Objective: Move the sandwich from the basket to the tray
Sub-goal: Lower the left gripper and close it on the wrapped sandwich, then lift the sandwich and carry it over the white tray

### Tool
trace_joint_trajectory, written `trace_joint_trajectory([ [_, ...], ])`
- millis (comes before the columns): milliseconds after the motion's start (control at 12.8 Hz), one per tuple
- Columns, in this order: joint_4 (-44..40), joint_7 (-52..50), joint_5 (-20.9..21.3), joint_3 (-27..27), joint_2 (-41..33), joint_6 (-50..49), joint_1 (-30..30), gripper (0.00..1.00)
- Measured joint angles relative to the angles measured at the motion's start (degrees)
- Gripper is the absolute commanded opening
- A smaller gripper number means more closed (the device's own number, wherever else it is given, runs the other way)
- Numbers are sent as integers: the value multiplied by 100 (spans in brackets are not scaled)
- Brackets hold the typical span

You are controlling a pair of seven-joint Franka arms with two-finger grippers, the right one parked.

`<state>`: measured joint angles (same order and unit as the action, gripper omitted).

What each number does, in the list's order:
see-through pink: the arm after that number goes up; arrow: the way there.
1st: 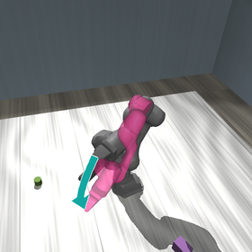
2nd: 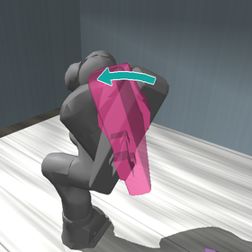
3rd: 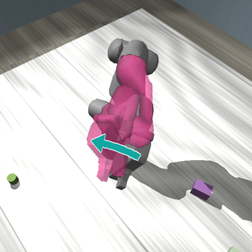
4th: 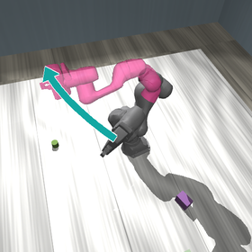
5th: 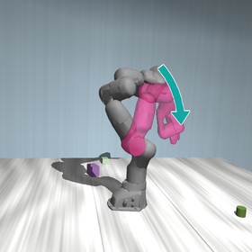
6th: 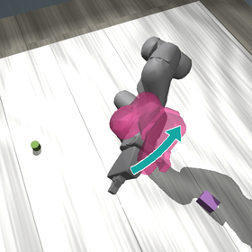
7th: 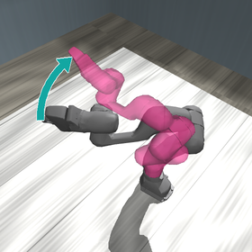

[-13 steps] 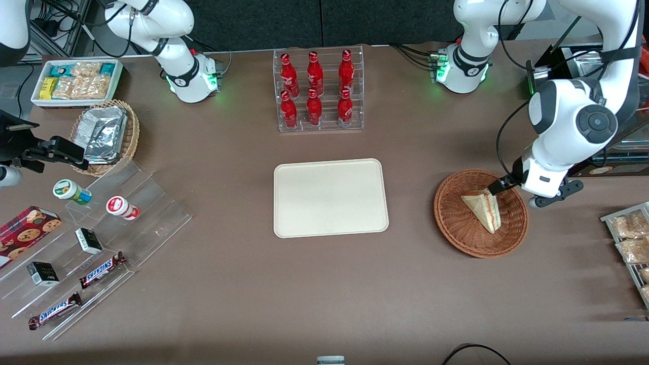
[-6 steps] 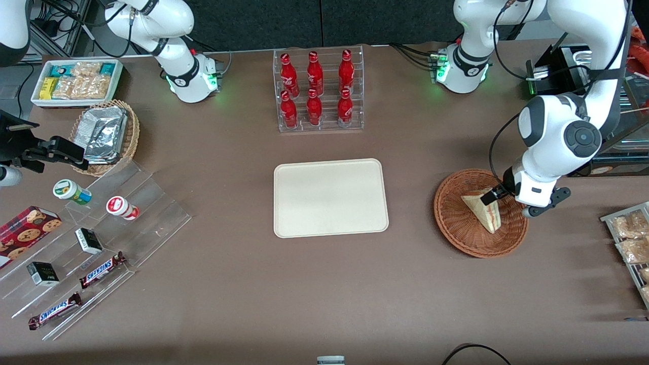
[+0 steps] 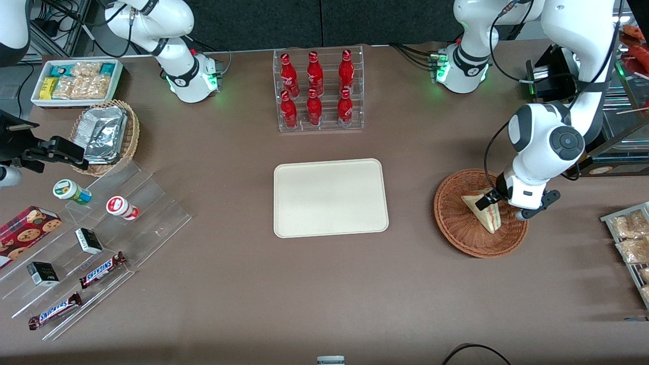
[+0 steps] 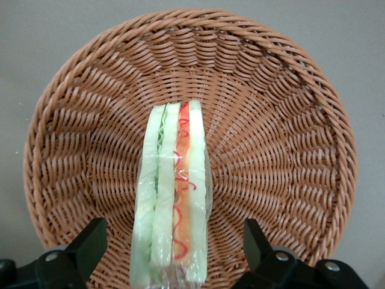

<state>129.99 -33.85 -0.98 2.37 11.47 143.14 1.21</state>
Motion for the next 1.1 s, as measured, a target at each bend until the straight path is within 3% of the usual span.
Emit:
trace_joint_trajectory([
  [78, 42, -34, 0, 0, 57, 132, 0, 94],
  [157, 85, -78, 0, 1, 113, 241, 0, 74],
  [235, 125, -97, -1, 1, 163, 308, 0, 63],
  [470, 198, -212, -5, 1, 228, 327, 0, 0],
  [939, 89, -289, -5, 32, 223, 197, 0, 0],
  [1096, -292, -272, 6, 54, 207, -488, 12, 0],
])
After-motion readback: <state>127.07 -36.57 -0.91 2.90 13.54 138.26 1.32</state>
